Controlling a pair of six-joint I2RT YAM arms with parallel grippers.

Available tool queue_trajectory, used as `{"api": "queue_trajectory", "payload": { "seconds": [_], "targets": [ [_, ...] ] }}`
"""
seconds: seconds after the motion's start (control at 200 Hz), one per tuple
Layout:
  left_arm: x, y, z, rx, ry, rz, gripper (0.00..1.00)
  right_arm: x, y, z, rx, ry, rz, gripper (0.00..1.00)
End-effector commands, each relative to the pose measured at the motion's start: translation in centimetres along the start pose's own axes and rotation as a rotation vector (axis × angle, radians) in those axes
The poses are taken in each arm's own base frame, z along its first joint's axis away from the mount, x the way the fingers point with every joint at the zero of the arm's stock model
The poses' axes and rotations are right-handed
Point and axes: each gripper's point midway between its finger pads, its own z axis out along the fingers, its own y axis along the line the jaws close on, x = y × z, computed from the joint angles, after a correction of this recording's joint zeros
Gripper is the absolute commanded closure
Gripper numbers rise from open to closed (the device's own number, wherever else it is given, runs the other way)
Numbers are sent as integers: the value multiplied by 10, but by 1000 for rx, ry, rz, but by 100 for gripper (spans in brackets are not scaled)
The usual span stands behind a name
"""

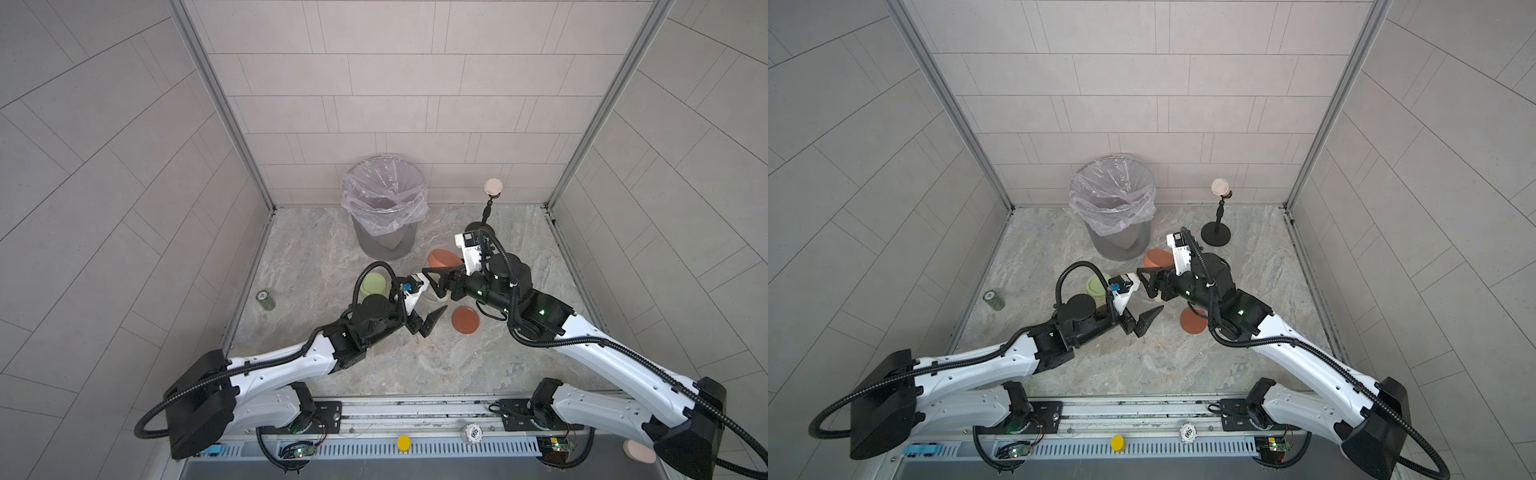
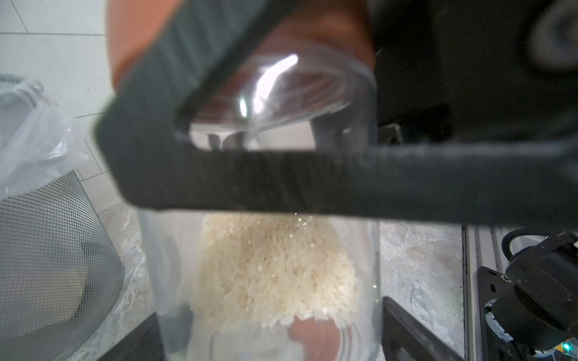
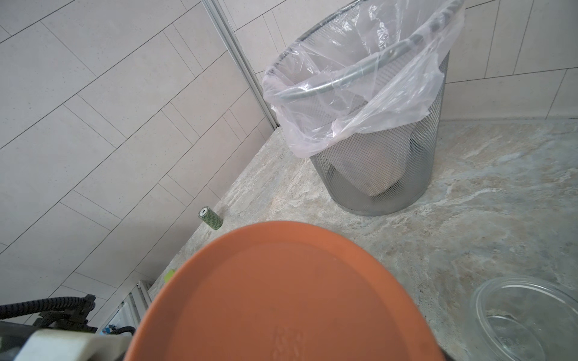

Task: Empty moldy rice from jars
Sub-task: Unscrew the lid from the jar.

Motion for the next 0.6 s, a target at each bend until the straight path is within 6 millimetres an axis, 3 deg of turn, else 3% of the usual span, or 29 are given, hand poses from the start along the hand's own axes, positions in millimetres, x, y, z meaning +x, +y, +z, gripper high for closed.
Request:
{"api": "queue_trajectory", "payload": {
  "seconds": [0.0, 0.23, 0.595],
  "targets": [
    [-37, 0, -10, -7, -145, 24, 0, -21, 24, -9, -96, -67, -3, 58],
    [-31, -8, 2, 34, -116, 26, 0, -19, 37, -4, -153, -51, 5, 59],
    [-26, -12, 11, 56, -112, 33, 0, -20, 36, -7, -147, -56, 10, 58]
  ]
}}
